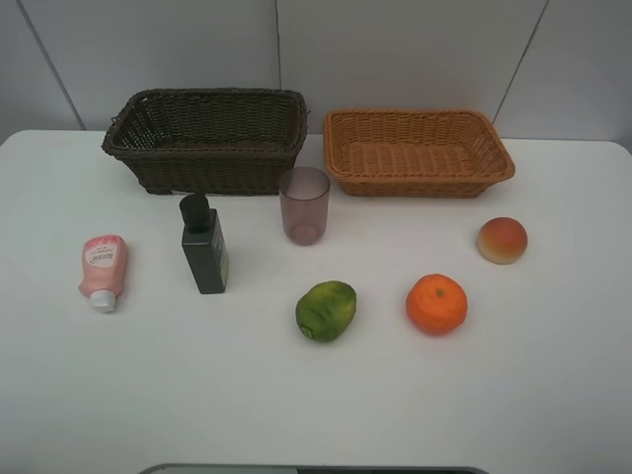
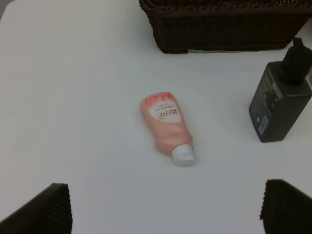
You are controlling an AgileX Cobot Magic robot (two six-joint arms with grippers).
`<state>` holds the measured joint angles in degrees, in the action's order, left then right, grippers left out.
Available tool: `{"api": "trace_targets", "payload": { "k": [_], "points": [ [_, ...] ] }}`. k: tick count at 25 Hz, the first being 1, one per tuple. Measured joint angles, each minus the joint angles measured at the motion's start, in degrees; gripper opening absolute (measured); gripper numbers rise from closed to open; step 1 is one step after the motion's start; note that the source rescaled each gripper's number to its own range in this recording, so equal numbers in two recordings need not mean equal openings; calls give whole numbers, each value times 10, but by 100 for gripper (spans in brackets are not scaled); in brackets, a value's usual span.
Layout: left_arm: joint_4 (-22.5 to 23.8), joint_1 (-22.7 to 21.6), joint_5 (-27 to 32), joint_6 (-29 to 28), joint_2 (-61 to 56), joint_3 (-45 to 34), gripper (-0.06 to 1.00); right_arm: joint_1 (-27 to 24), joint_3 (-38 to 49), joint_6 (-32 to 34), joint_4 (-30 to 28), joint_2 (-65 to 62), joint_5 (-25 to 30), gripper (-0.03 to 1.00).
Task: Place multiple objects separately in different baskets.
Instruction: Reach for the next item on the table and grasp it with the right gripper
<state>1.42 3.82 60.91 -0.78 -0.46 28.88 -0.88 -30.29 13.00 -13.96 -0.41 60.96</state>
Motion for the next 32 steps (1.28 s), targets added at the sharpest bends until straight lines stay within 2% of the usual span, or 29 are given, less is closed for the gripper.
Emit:
{"api": "trace_targets", "payload": {
  "k": [28,32],
  "points": [
    [0,0,0,0,0,0,100,0,0,0,0,0,0,90],
    [0,0,0,0,0,0,100,0,-19,0,13,46,1,90]
  ]
}}
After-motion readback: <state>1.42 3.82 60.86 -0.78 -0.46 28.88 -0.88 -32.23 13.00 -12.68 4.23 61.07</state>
